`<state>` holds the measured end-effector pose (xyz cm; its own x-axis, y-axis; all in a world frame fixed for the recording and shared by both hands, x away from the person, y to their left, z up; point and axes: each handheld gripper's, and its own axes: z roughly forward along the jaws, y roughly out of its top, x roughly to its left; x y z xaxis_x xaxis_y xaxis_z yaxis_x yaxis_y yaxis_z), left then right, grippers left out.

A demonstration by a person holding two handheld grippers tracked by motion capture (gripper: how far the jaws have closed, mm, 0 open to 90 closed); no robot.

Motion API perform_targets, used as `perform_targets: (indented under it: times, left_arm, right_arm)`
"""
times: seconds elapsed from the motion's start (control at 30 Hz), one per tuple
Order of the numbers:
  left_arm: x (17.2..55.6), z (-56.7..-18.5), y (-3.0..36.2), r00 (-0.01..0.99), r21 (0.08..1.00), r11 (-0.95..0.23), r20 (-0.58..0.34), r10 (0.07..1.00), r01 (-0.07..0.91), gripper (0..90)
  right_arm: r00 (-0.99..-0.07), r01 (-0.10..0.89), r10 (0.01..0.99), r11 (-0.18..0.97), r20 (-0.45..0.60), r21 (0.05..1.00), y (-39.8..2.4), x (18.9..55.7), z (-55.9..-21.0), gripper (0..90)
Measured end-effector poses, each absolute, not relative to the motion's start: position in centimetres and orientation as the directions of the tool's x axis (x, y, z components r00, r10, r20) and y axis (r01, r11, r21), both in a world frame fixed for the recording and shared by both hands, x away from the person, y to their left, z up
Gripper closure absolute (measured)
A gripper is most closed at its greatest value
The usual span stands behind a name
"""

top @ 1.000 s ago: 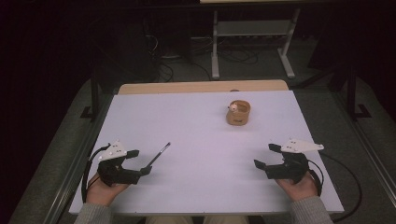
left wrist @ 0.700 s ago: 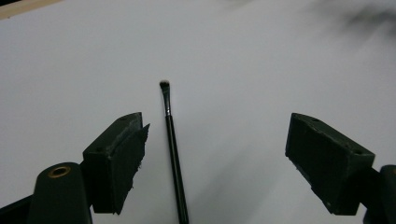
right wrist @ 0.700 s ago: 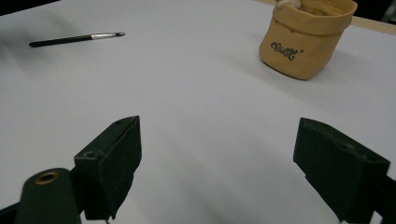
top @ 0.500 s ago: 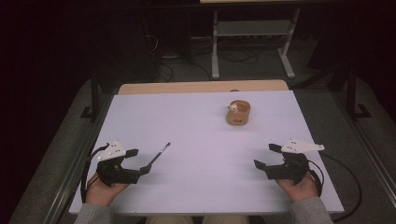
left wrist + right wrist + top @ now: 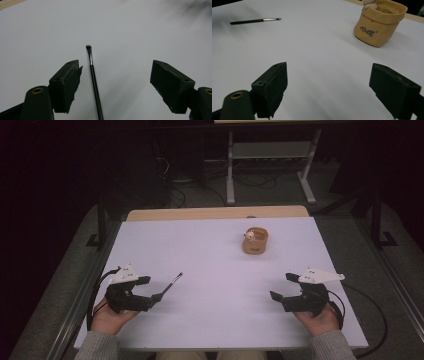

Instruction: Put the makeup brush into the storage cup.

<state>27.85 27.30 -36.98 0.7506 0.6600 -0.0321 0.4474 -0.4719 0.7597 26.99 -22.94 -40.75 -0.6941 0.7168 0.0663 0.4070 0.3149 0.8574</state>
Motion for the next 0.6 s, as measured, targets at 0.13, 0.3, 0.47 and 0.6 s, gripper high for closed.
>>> perform_targets:
  times: [0.13, 0.3, 0.47, 0.6]
  left_arm:
    - [28.9, -36.7, 26.9, 0.751, 0.739, -0.488, -0.035, 0.660, 0.464, 23.9]
    - [30.1, -36.8, 26.5, 0.756, 0.703, -0.522, -0.035, 0.653, 0.483, 25.1]
    - [30.8, -36.7, 25.9, 0.760, 0.686, -0.539, -0.030, 0.649, 0.488, 26.5]
    - [31.3, -36.7, 25.5, 0.765, 0.666, -0.561, -0.021, 0.644, 0.491, 28.1]
  right_arm:
    - [-0.693, 0.406, 0.718, 0.311, 0.067, 0.859, -23.1, 27.0, -40.7, 14.1]
    - [-0.692, 0.405, 0.718, 0.311, 0.067, 0.860, -23.1, 27.1, -40.6, 14.1]
    - [-0.690, 0.403, 0.721, 0.305, 0.066, 0.863, -23.2, 27.1, -40.6, 14.0]
    - [-0.688, 0.404, 0.722, 0.301, 0.070, 0.864, -23.3, 27.1, -40.5, 14.0]
